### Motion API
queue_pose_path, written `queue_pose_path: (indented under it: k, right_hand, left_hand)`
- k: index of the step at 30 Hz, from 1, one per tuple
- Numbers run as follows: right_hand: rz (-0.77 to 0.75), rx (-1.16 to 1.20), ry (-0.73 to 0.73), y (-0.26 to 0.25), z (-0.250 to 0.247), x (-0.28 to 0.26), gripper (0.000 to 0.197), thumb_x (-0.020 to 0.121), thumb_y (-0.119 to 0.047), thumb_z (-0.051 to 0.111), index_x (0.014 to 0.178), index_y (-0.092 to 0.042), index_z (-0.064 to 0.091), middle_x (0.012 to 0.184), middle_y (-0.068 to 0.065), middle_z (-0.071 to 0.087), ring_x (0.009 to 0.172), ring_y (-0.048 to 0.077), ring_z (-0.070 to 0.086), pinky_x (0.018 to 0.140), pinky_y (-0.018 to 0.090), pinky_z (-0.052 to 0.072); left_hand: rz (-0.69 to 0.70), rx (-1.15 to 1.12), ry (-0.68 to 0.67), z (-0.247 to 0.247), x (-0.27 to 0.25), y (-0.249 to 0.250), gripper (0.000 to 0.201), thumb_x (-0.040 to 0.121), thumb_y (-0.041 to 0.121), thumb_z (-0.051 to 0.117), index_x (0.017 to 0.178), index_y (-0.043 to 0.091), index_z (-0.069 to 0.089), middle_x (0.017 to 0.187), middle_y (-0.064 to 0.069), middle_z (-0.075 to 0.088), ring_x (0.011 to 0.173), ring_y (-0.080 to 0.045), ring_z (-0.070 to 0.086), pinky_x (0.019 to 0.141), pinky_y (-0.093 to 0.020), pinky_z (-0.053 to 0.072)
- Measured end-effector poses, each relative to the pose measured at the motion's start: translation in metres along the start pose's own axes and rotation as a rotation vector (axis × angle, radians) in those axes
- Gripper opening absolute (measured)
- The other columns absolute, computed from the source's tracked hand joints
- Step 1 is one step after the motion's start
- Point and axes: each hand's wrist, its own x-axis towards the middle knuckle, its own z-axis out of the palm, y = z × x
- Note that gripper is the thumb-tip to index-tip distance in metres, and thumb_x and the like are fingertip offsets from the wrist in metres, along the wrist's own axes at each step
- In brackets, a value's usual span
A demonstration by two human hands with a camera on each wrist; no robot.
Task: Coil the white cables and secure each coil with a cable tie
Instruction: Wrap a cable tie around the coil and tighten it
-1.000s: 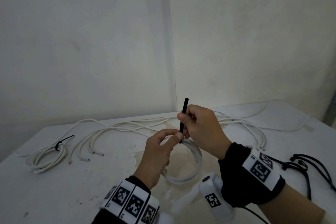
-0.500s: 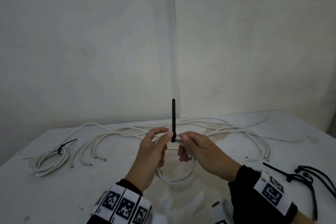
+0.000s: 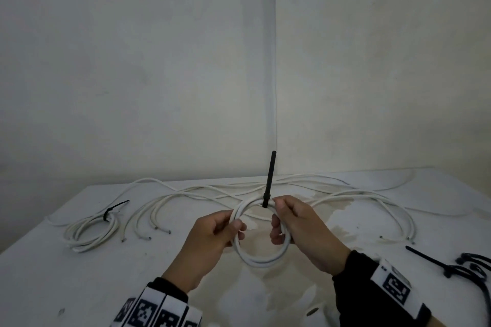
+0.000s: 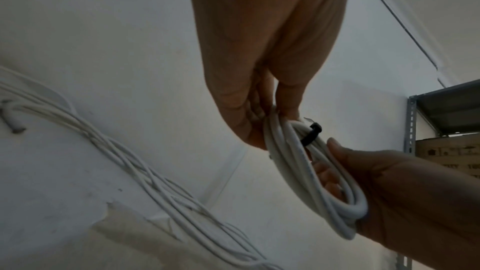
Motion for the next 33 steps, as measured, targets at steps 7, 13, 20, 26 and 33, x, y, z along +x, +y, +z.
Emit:
queue_pose_path:
  k: [7,13,20,26,33]
  right_hand:
    - [0.058,-0.037,-0.051,0.005,0.018,0.008,0.025,0.098,-0.013,0.041,0.113,-0.020,0.059,0.087,0.004,0.063,0.074,0.011,0.059,0.066,0.019,0.051]
    - [-0.022,-0.196,0.006,0.012,0.047,0.021,0.023,0.094,-0.014,0.048,0.107,-0.019,0.067,0.084,0.000,0.065,0.066,0.008,0.062,0.066,0.021,0.051]
    - [-0.015,-0.280,-0.043,0.014,0.090,0.039,0.035,0.097,-0.016,0.042,0.131,-0.013,0.051,0.104,-0.006,0.063,0.093,0.008,0.057,0.077,0.015,0.041]
    - [-0.018,-0.388,-0.194,0.018,0.116,0.054,0.049,0.099,-0.025,0.039,0.145,-0.019,0.026,0.150,-0.011,0.028,0.137,0.005,0.026,0.106,0.016,0.020]
    - [0.032,-0.384,-0.277,0.030,0.145,0.072,0.058,0.097,-0.027,0.043,0.148,-0.023,0.014,0.153,-0.013,0.018,0.140,0.004,0.016,0.109,0.017,0.014]
  left_hand:
    - [0.017,0.149,0.149,-0.024,0.001,-0.012,0.021,0.091,0.011,0.054,0.079,0.021,0.068,0.066,0.006,0.071,0.066,-0.005,0.067,0.072,-0.026,0.055]
    - [0.094,0.432,0.154,-0.049,-0.003,-0.017,0.038,0.087,0.038,0.050,0.083,0.004,0.066,0.074,-0.011,0.068,0.076,-0.027,0.066,0.078,-0.047,0.053]
    - [0.068,0.425,0.239,-0.082,0.000,-0.028,0.035,0.091,0.016,0.055,0.126,0.013,0.056,0.091,-0.005,0.071,0.081,-0.016,0.067,0.084,-0.040,0.054]
    - [0.037,0.453,0.268,-0.112,0.008,-0.043,0.033,0.091,0.016,0.055,0.124,0.013,0.058,0.089,-0.007,0.071,0.079,-0.017,0.067,0.083,-0.041,0.054]
    - [0.005,0.463,0.269,-0.140,0.017,-0.058,0.029,0.092,0.017,0.054,0.120,0.015,0.061,0.080,-0.006,0.069,0.081,-0.021,0.066,0.082,-0.043,0.054]
